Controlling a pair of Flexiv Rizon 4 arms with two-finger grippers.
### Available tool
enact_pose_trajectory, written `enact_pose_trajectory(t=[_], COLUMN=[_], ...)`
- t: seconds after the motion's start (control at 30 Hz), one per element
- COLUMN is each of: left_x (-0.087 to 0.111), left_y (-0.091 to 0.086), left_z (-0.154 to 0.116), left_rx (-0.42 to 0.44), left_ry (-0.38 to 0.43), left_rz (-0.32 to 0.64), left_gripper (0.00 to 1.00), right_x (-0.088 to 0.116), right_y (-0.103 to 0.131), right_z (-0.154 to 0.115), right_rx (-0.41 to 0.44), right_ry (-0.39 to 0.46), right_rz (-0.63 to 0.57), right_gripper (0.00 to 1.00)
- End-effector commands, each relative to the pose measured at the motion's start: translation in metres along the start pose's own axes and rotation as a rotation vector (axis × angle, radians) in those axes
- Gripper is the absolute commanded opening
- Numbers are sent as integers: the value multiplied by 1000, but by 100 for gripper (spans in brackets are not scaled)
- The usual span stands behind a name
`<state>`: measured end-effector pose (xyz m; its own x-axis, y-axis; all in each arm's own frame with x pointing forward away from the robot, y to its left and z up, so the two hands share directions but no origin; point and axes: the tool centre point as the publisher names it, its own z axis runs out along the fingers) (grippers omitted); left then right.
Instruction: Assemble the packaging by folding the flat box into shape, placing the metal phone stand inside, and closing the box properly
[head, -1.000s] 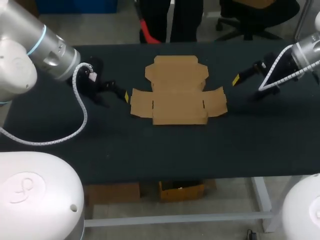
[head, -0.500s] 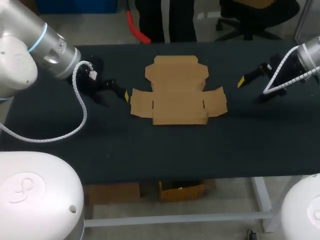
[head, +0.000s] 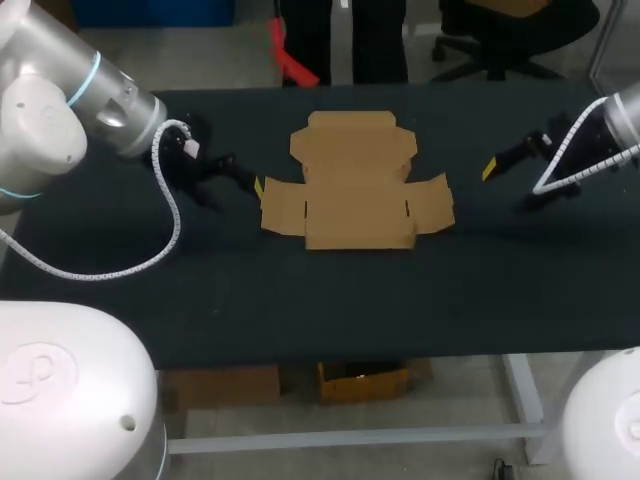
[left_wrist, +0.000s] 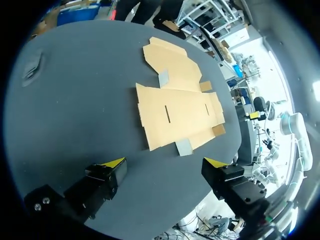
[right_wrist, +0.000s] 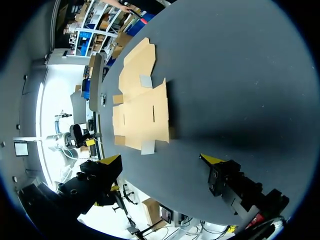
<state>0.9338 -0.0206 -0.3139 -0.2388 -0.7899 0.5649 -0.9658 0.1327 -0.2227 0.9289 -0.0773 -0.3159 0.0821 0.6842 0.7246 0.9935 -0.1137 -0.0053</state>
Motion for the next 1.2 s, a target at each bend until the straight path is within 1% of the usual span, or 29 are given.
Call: enact_pose_trajectory(t=[0.03,0.17,0.33,0.4,0.7,0.8,0.83,0.9,1.03,1.2], left_x=[-4,-8,-7,-8,-8,-8,-8,-13,-22,-28], left_y=[-8,-14,-18,-19,-19,-19,-21,-27,-34,-42], left_z=[13,19,26,26,26,26,27,31,39,48], left_rx=[2,0,-5,-12,-12,-12,-10,-5,-1,3], left_ry=[6,18,25,9,9,9,24,29,28,31], left_rz=[-6,-30,-51,-62,-62,-62,-58,-70,-98,-106], left_gripper=[100,100,100,100,100,100,100,100,100,100], right_x=[-1,-2,-2,-2,-2,11,12,15,17,12], right_y=[-3,-3,-4,-4,-4,8,9,14,14,14], right_z=[-2,-4,-4,-4,-4,1,2,3,3,1], right_rx=[-5,-3,-5,-5,-5,9,9,13,10,2], right_ry=[0,-5,-2,-2,-2,4,5,2,0,-28], right_rz=[1,2,11,11,11,-27,-28,-31,-33,-30], right_gripper=[100,100,100,100,100,100,100,100,100,100])
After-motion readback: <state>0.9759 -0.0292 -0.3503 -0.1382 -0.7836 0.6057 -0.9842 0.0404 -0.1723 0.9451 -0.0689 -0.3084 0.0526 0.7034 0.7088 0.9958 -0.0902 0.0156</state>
